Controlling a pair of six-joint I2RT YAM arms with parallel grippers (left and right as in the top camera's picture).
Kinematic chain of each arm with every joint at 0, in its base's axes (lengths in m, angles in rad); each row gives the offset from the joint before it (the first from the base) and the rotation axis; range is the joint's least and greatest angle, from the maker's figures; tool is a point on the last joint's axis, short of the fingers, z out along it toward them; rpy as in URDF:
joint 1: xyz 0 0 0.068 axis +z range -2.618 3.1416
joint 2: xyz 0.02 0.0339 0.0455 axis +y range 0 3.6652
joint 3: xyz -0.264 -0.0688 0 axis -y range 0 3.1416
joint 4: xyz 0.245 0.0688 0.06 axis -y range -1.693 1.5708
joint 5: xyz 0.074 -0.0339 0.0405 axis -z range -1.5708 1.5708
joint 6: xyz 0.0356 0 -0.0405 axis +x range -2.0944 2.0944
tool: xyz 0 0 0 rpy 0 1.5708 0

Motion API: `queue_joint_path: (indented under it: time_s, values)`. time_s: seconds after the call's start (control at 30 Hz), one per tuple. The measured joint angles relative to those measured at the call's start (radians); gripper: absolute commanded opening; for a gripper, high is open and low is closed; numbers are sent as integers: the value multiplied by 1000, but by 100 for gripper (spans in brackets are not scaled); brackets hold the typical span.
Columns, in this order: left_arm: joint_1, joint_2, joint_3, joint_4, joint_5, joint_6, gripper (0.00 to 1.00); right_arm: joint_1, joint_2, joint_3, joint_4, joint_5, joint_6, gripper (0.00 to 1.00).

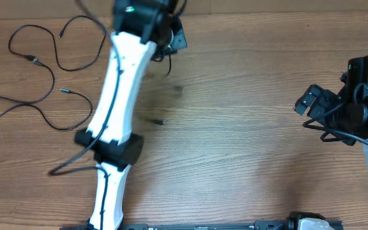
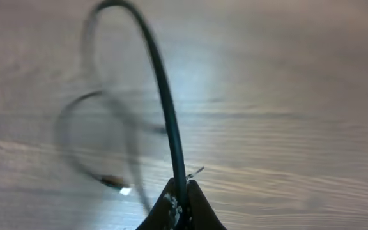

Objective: Untangle cables

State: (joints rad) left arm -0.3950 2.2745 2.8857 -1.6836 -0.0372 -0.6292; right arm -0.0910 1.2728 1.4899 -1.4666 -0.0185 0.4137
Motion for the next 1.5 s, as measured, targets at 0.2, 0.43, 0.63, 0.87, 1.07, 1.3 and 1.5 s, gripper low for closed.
queue_joint_path:
  time_s: [0.2,0.43,0.63,0.87,1.07,1.3,1.5]
  values:
    - [0,-169,29,-1,15,0,4,0,0,0,0,0,0,100]
    - [0,-306,32,-3,42,52,4,0,0,0,0,0,0,100]
    - [0,-364,34,-4,88,114,4,0,0,0,0,0,0,100]
    - [0,-389,33,-4,101,108,4,0,0,0,0,0,0,100]
    - [-6,-390,-28,-3,101,105,4,0,0,0,0,0,0,100]
    - [-29,-365,-341,3,101,98,4,0,0,0,0,0,0,100]
    - [-50,-290,-526,66,102,82,4,0,0,0,0,0,0,100]
